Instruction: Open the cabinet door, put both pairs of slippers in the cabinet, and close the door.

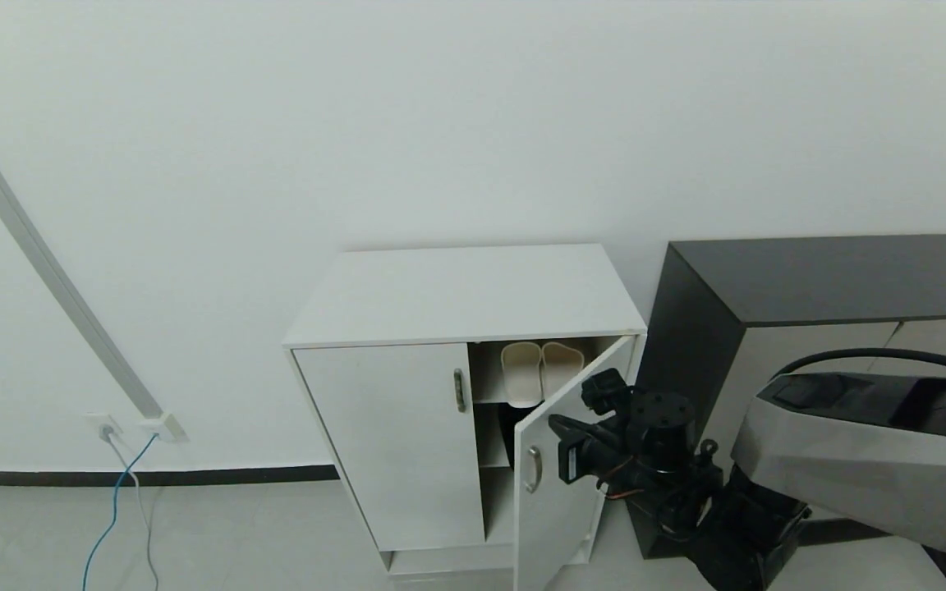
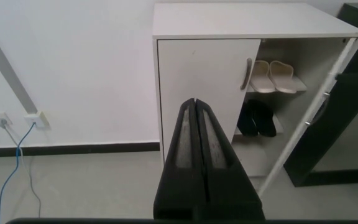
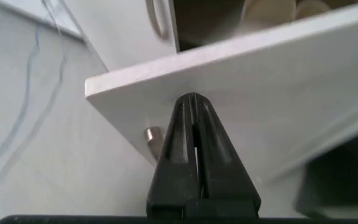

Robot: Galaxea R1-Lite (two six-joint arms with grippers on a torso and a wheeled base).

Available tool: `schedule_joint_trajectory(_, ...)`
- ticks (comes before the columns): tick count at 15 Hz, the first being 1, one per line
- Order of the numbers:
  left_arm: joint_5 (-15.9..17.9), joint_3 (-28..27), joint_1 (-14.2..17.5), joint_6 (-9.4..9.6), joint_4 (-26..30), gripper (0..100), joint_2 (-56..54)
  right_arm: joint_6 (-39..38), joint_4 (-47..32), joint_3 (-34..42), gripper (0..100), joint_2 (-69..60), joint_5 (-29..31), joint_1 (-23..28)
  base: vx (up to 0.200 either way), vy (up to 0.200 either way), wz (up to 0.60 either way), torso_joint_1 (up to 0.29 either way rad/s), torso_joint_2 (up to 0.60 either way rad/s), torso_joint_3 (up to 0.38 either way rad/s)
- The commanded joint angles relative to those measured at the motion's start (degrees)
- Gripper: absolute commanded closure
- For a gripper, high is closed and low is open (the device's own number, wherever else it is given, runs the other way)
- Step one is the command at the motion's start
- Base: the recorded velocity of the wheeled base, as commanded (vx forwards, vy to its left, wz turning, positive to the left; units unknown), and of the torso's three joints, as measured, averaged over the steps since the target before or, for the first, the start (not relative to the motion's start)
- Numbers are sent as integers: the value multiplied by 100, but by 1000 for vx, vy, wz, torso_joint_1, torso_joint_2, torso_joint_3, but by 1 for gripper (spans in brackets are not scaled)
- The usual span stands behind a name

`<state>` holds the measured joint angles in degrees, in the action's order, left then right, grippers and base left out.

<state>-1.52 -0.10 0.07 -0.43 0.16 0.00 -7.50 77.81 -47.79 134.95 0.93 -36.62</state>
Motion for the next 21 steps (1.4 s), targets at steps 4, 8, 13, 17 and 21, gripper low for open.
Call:
schedule_joint_trajectory(4, -6, 1, 1, -1, 2, 100, 0, -164, 639, 850, 100, -144, -66, -29, 0, 0, 0, 0, 0, 0)
schedule_joint_trajectory(8, 3, 1, 1, 16, 2, 100, 0, -120, 1219, 2177, 100, -461, -304, -267, 0, 0, 0, 0, 0, 0)
schedule_joint_trajectory(13, 12, 1, 1, 25, 2, 100, 9, 126, 1219, 2713, 100, -557, -312, -469, 160, 0, 0, 1, 2, 2)
schedule_joint_trajectory(17, 12, 1, 1, 16, 2, 100, 0, 126, 1219, 2687, 100, -566, -312, -469, 100, 0, 0, -7, -4, 4)
schedule_joint_trajectory(21, 12, 1, 1, 25, 2, 100, 9, 126, 1219, 2371, 100, -434, -312, -442, 0, 0, 0, 0, 0, 0)
